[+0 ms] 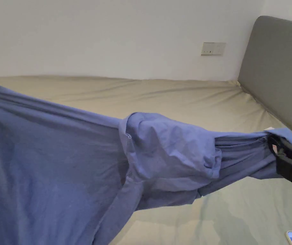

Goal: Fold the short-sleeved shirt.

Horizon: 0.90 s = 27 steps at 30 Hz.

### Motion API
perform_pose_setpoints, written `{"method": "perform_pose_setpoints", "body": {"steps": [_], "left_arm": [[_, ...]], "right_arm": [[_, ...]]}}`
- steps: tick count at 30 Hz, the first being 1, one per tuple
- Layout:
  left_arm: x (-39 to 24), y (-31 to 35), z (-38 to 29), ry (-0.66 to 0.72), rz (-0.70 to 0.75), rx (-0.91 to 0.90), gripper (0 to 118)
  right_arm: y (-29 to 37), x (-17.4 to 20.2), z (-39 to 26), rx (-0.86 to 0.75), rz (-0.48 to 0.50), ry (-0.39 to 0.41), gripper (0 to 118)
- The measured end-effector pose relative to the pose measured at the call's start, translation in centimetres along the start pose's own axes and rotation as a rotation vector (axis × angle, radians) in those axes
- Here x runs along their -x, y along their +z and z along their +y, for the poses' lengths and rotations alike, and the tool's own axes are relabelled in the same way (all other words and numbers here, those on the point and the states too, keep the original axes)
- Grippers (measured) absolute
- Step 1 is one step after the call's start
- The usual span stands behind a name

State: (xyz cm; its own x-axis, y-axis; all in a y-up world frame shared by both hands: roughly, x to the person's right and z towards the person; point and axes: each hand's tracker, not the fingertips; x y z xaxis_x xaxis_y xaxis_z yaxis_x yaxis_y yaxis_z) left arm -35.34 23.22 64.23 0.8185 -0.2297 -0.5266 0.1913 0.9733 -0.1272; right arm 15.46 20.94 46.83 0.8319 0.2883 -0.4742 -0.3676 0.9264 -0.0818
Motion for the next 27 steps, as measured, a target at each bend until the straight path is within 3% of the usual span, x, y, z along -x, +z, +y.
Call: {"method": "perform_pose_setpoints", "body": {"steps": [8,17,21,27], "left_arm": [[3.4,4.8,2.6,0.065,0.102,-0.150,1],[5.3,5.2,4.7,0.107,0.086,-0.112,1],[5.8,4.3,5.5,0.142,0.059,-0.082,1],[6.1,0.2,6.2,0.149,0.029,-0.016,1]], "right_arm": [[3.3,1.3,4.3,-0.216,-0.059,0.081,7],[2.9,0.4,7.5,-0.222,-0.009,0.050,7],[1.3,-0.5,9.4,-0.207,0.030,0.000,7],[-2.4,-0.8,11.7,-0.164,0.046,0.031,7]]}}
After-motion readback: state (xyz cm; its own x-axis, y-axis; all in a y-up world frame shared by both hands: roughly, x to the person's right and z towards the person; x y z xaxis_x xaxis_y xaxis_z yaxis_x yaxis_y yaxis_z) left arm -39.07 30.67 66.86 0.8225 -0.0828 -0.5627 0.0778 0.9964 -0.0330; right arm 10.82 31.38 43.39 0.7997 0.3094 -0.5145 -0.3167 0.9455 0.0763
